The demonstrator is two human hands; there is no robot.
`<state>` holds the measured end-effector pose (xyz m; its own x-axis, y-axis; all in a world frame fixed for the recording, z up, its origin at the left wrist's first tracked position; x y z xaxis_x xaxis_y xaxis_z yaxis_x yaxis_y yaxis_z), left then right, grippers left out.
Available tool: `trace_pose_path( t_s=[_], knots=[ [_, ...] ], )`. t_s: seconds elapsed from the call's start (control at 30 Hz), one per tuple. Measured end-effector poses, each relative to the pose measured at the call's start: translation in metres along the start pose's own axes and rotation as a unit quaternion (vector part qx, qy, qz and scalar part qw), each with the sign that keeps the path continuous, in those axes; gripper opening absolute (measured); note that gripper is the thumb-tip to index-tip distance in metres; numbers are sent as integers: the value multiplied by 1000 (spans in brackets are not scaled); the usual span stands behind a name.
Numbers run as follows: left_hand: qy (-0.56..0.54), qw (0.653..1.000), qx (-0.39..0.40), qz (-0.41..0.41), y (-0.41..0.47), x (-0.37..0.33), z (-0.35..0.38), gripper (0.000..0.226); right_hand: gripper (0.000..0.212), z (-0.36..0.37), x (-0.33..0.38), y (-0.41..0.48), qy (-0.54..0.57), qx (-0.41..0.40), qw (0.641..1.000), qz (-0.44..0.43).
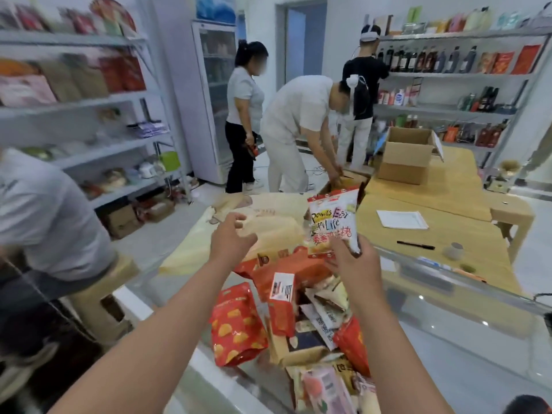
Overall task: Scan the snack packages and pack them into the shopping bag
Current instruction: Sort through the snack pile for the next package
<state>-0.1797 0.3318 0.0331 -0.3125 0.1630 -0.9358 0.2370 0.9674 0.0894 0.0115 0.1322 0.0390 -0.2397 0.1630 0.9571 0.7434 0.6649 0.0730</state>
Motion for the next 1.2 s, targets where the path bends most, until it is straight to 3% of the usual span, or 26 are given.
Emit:
trace_pose_path(
  t_s=[0.07, 0.17, 0.33, 0.4, 0.47, 0.57, 0.7, 0.77, 0.87, 0.97, 1.03, 1.13, 1.2],
  knots=[
    [179, 983, -22, 23, 15, 24, -17, 65, 20, 29, 5, 4, 23, 26, 999, 28],
    [288, 957, 10, 22, 36, 60, -26, 83, 27, 67, 10, 10, 45, 38, 996, 63],
    [197, 976, -17, 93, 80, 93, -50, 46, 15, 132, 30, 3, 79, 47, 992, 91],
    [116, 986, -13, 120, 99, 82, -61, 36, 22, 159, 41, -2, 37, 49, 994, 94],
    [92, 984, 4, 155, 121, 59, -69, 35, 15, 184, 51, -7, -4, 64, 994, 93],
    [108, 967, 33, 228, 154, 15, -83, 32, 12, 221, 60, -18, -55, 147, 982, 106],
    [153, 939, 84, 297, 174, -30, -99, 25, 22, 261, 46, -28, -112, 258, 938, 204],
    [202, 919, 95, 324, 176, -41, -105, 24, 26, 272, 41, -12, -92, 220, 942, 236],
    [253, 896, 78, 356, 178, -45, -114, 23, 27, 273, 41, 37, -8, 76, 966, 248],
    [243, 891, 84, 375, 175, -46, -119, 22, 25, 272, 42, 78, 131, -47, 959, 248],
    [257, 887, 121, 365, 176, -40, -113, 20, 28, 276, 37, 91, 205, -85, 942, 252],
    [230, 878, 82, 413, 176, -57, -126, 2, 34, 291, 17, 91, 264, -99, 919, 274],
    [188, 875, 60, 442, 176, -68, -131, 16, 39, 308, -2, 84, 283, -76, 906, 307]
  ],
)
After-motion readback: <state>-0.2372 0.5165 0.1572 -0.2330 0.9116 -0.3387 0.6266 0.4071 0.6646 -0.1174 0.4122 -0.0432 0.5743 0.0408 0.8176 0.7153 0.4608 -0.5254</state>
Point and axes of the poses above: each hand's wrist, its own y-axis towards the middle knuckle, its own z-axis out of the palm, x = y × z, the point moved 9 cm from there along y, towards the middle knuckle, and after that the axes turned 15 degrees about -y, right-handed, at the moved point
